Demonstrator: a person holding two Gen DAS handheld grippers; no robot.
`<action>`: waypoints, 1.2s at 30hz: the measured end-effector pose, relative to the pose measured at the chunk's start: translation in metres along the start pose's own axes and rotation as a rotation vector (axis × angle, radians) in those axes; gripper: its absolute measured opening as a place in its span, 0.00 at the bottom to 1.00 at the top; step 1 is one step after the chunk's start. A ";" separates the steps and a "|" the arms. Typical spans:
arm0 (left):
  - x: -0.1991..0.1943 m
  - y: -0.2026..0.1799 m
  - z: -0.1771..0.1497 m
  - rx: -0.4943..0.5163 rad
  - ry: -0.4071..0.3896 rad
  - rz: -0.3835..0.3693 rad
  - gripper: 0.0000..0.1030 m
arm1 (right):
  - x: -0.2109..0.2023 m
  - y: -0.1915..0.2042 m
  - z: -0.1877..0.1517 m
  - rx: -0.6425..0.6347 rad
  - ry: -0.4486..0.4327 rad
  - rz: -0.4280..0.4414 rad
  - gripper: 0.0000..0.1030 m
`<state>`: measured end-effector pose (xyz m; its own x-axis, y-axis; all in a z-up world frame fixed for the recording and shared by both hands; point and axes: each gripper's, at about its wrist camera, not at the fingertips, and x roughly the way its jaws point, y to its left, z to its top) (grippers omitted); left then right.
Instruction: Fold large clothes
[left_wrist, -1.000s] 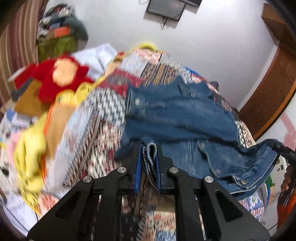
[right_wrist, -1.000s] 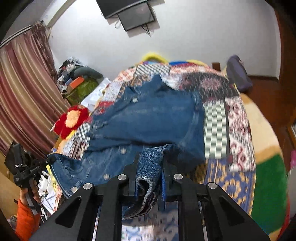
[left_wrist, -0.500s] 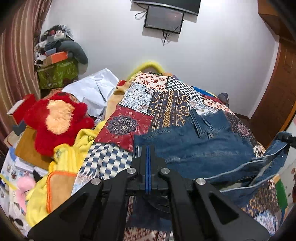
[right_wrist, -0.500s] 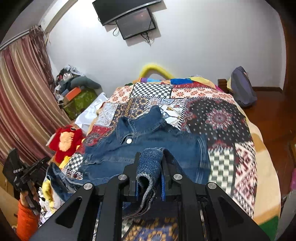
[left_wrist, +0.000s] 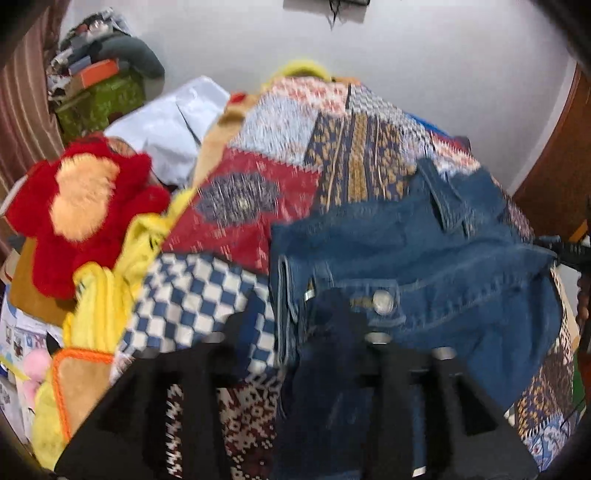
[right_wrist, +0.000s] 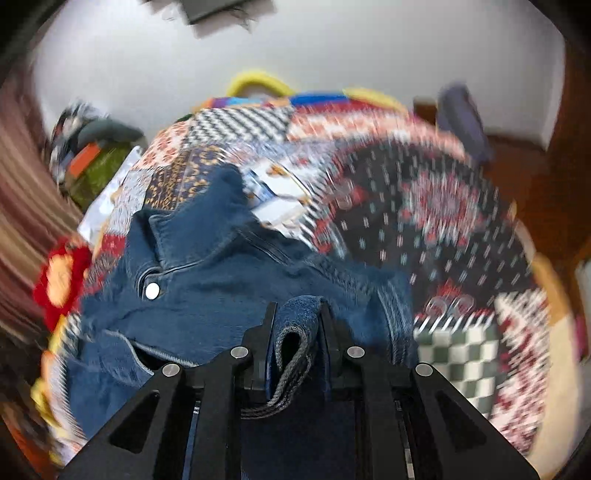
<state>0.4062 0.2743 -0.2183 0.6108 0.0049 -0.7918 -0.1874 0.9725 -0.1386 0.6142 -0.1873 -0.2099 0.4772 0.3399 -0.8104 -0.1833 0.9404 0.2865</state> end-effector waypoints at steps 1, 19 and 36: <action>0.001 0.000 -0.004 -0.004 0.002 -0.011 0.53 | 0.006 -0.011 0.000 0.053 0.012 0.036 0.14; 0.010 -0.018 -0.021 0.001 0.120 -0.061 0.57 | -0.092 -0.028 0.022 -0.051 -0.230 -0.296 0.15; 0.066 -0.032 -0.005 -0.002 0.171 -0.087 0.62 | 0.002 0.011 -0.033 -0.308 0.087 -0.182 0.15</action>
<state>0.4487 0.2422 -0.2694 0.4855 -0.1193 -0.8661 -0.1411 0.9670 -0.2123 0.5848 -0.1763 -0.2248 0.4534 0.1526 -0.8782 -0.3585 0.9332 -0.0229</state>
